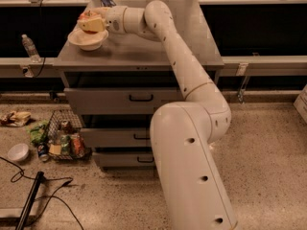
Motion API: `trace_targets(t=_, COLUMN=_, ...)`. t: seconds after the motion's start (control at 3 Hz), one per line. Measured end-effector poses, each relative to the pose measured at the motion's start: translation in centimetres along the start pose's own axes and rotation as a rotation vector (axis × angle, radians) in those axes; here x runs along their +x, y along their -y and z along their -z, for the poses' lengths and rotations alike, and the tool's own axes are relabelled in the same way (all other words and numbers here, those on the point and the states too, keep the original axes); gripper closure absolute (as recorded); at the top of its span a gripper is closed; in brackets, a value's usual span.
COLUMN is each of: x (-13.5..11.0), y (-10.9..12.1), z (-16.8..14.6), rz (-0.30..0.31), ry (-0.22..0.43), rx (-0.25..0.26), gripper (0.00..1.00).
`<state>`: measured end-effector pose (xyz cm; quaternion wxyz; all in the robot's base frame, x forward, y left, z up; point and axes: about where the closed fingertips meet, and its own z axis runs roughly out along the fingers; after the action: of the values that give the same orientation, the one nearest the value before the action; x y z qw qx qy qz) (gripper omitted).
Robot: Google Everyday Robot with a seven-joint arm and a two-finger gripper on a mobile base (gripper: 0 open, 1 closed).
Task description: Place apple into paper bowl
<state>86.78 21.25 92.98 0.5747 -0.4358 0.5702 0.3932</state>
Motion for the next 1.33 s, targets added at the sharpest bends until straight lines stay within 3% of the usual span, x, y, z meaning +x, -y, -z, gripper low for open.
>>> trace_targets(t=0.33, x=1.6, y=0.3, z=-1.9, rz=0.039, ry=-0.041, rx=0.014, gripper=0.82)
trace_targets(t=1.33, x=3.5, y=1.0, z=-2.6, rz=0.109, ry=-0.143, rx=0.032, gripper=0.13)
